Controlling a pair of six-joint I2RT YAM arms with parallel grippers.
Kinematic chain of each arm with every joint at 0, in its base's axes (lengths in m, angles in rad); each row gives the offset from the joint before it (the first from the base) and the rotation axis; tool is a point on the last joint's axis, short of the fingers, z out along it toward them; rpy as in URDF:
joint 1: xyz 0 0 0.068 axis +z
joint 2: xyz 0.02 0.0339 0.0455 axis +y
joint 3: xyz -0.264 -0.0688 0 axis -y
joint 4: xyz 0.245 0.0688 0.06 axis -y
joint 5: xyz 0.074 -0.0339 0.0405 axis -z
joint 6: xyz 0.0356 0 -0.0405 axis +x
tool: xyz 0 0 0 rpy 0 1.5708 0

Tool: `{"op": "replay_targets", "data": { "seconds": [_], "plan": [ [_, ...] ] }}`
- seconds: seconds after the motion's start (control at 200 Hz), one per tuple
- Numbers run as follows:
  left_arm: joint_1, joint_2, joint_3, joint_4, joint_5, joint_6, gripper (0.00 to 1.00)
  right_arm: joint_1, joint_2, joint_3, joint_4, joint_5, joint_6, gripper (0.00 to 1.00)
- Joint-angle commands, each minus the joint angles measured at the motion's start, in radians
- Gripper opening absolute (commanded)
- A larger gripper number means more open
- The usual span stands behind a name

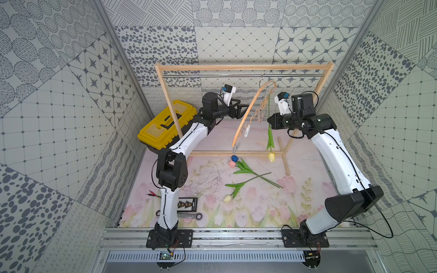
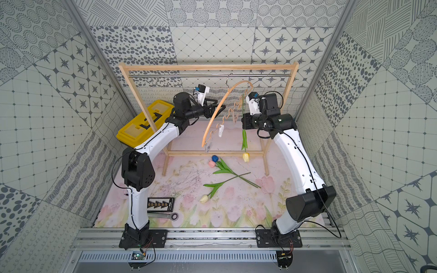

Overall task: Dry the flowers on a clothes hanger
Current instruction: Open the clamp at the hanger.

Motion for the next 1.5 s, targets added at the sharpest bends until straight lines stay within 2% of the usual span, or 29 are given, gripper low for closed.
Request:
{"op": "replay_targets", "data": {
  "seconds": [0.0,0.275,0.47,0.625,0.901,1.201,1.496],
  "plan": [
    [-0.01,0.009,0.02,0.025,0.034,0.008,0.95,-0.004,0.039,0.046,0.0,0.016,-0.028,0.0],
    [-0.017,0.013,0.027,0.009,0.043,0.027,0.95,-0.004,0.173,0.212,-0.071,-0.011,-0.051,0.0],
    [-0.018,0.011,0.029,0.004,0.037,0.039,0.96,-0.012,0.1,0.135,-0.01,0.015,-0.038,0.0],
    [-0.016,0.035,0.06,-0.004,0.04,0.044,0.98,-0.047,0.104,0.16,-0.012,-0.028,0.004,0.0],
    [-0.032,0.07,0.106,-0.016,0.1,0.042,1.0,-0.05,0.217,0.322,-0.075,-0.095,0.02,0.0],
    [-0.042,0.112,0.159,-0.007,0.068,0.052,0.99,-0.048,0.384,0.59,-0.204,-0.132,0.003,0.0],
    [-0.042,0.101,0.143,-0.003,0.021,0.083,1.0,-0.002,0.42,0.618,-0.219,-0.199,-0.026,0.0]
  ]
}}
